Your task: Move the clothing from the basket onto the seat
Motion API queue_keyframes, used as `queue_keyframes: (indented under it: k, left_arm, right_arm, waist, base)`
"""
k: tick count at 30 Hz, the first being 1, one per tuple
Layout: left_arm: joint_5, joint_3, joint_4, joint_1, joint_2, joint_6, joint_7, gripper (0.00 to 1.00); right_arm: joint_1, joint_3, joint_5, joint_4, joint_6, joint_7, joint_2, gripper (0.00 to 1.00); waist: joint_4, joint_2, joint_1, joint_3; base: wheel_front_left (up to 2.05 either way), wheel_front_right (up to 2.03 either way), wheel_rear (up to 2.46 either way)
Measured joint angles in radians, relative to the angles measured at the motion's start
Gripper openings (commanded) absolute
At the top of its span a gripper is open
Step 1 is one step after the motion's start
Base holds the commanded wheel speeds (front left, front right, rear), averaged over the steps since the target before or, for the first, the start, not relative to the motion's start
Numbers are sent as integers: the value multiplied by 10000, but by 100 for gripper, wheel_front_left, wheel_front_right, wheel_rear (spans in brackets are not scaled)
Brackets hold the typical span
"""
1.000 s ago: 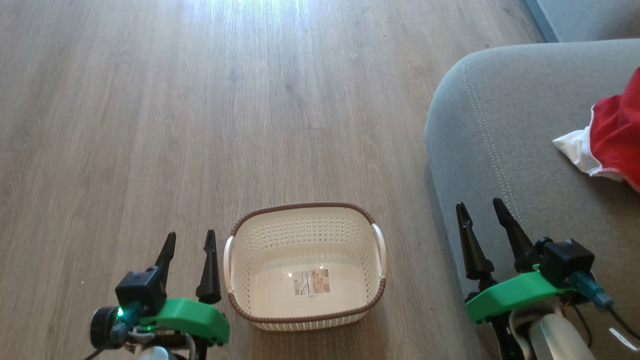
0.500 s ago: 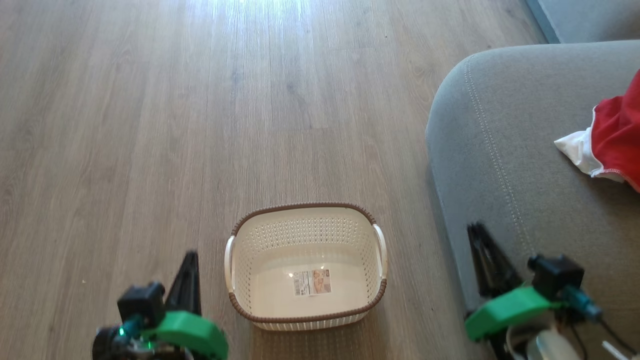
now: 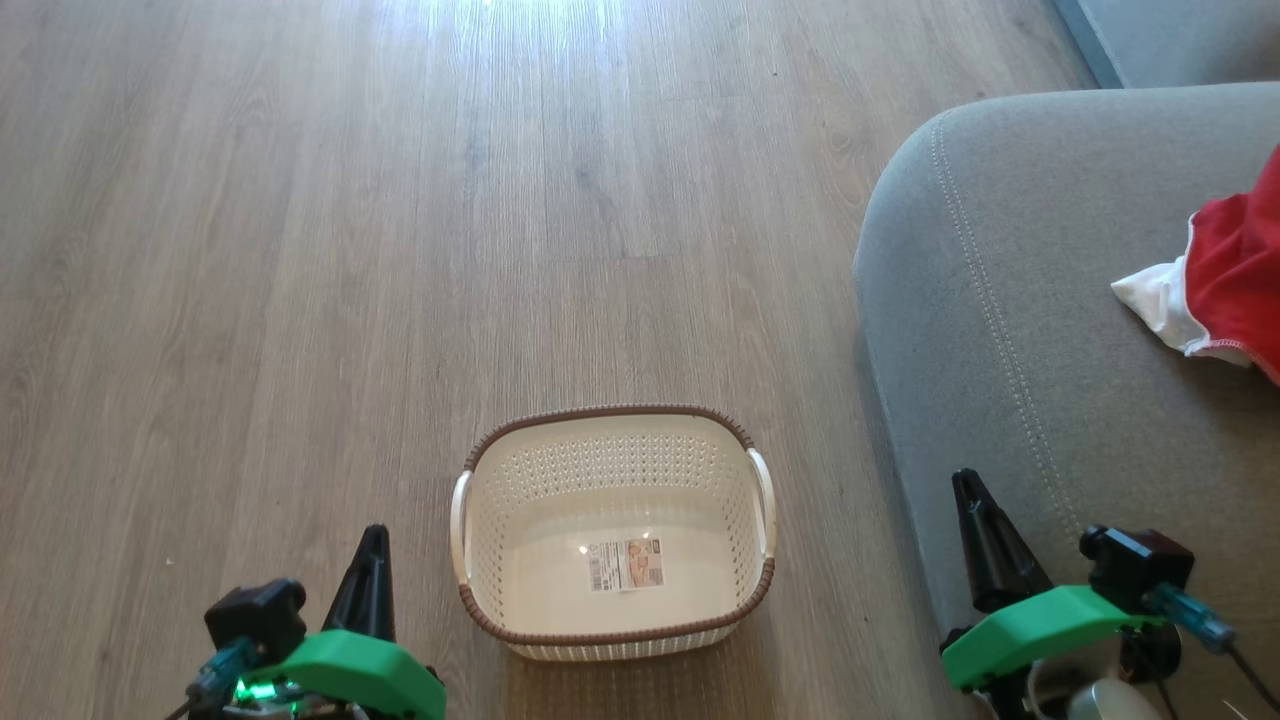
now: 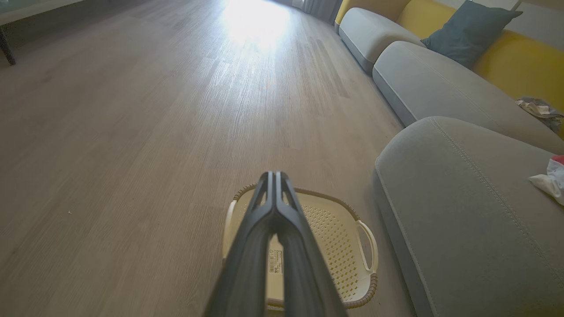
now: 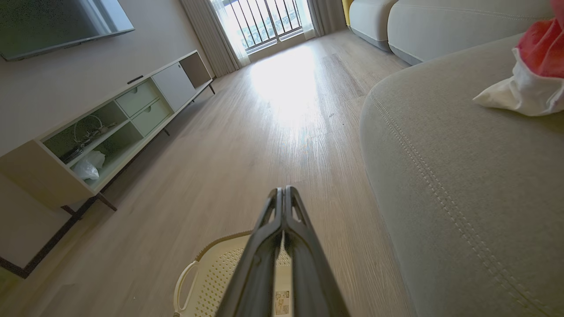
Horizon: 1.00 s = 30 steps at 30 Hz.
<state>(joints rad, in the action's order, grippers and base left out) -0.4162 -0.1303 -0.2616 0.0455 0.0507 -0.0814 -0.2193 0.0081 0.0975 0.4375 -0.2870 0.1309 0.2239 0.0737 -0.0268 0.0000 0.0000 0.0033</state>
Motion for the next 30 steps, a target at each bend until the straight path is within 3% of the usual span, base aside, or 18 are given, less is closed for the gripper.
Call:
queue_keyframes:
  k: [30]
  left_arm:
    - [-3256,571,-25,-251,-2,596,955,0]
  right_arm:
    - [-195,-541,3298,25,0,-838,0,0]
  waist:
    - [74,0,0,0]
  base:
    - [0,0,0]
